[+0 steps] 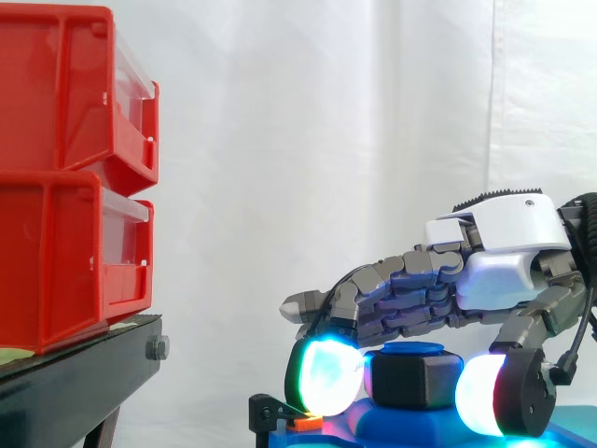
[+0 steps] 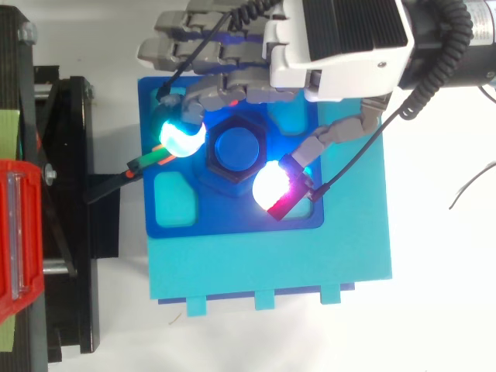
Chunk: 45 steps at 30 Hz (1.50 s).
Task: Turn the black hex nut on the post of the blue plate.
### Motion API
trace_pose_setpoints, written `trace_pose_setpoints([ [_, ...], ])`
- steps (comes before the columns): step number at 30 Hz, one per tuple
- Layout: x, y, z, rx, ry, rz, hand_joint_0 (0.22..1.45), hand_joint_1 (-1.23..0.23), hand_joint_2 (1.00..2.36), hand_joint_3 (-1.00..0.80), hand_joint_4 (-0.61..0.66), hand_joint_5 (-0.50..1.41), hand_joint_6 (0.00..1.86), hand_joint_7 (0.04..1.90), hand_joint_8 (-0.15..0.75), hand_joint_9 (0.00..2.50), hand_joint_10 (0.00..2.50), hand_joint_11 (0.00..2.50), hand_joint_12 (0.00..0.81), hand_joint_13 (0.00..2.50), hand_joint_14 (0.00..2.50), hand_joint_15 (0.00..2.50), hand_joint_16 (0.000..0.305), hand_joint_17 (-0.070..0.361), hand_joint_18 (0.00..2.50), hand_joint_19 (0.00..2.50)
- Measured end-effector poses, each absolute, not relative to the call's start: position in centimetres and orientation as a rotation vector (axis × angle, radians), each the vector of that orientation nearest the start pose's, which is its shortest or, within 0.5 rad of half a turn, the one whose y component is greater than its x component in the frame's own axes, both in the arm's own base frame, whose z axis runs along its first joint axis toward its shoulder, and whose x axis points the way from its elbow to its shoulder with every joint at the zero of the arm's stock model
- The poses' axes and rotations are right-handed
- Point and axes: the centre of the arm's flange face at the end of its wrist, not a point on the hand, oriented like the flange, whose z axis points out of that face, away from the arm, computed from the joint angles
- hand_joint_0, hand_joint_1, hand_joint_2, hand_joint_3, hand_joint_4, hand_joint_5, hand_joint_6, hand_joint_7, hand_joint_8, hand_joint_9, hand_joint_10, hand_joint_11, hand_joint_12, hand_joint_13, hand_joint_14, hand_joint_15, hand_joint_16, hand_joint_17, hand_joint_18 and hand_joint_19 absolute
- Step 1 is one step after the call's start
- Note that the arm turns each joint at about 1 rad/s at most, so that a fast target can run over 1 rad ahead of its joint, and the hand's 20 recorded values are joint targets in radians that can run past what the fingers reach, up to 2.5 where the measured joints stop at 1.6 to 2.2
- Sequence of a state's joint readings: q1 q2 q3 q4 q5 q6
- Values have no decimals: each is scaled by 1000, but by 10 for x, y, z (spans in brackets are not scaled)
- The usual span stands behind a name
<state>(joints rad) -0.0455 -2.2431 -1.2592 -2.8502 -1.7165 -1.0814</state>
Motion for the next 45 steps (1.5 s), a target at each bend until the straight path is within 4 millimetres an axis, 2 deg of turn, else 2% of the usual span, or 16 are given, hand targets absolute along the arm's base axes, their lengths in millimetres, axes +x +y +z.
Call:
trace_pose_setpoints([
  [24, 716, -152, 250, 328, 1631, 460, 535, -840, 1000, -500, 172, -244, 503, 957, 118, 0, 0, 0, 272, 0, 0, 0, 38, 86, 0, 0],
  [45, 716, -152, 250, 327, 1631, 461, 571, -811, 1000, -500, 173, -240, 503, 977, 116, 0, 0, 0, 264, 0, 0, 0, 37, 83, 0, 0],
])
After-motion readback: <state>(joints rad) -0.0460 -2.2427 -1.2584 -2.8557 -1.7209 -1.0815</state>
